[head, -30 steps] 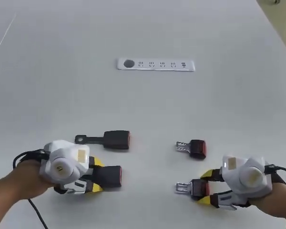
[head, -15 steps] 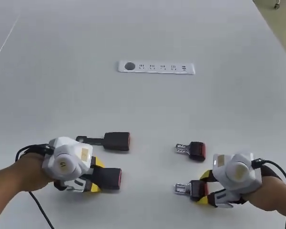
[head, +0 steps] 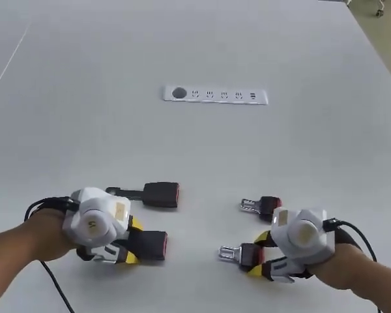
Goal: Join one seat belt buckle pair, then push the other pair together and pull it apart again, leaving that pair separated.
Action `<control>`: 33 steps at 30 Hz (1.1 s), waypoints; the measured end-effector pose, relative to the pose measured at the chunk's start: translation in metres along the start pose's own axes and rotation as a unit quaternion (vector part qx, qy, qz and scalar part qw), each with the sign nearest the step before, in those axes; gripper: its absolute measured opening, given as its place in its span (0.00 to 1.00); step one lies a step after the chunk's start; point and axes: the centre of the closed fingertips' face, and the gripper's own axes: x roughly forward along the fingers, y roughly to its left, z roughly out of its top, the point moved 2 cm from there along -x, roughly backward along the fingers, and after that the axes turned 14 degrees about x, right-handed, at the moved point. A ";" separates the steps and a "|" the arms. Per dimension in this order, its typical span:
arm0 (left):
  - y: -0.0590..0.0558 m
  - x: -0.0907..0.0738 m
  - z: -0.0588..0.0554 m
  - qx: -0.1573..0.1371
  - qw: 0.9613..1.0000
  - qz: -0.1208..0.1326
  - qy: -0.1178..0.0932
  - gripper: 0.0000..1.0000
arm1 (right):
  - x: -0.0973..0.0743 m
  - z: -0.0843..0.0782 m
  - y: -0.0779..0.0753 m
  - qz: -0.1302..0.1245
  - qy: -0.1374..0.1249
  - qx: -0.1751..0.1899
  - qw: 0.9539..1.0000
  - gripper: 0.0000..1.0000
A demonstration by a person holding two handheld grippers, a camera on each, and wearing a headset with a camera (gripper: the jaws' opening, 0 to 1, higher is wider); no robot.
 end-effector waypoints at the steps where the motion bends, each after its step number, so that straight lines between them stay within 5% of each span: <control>1: 0.000 0.000 0.000 0.000 1.000 0.000 0.000 0.33 | 0.003 0.004 0.002 0.000 -0.002 0.001 1.000 0.36; 24: 0.001 0.000 -0.002 -0.003 1.000 -0.001 0.011 0.33 | 0.048 0.069 0.037 0.021 -0.028 -0.046 0.998 0.36; 33: 0.001 0.000 -0.001 0.006 1.000 -0.006 0.022 0.33 | 0.056 0.080 0.047 0.027 -0.028 -0.061 0.997 0.35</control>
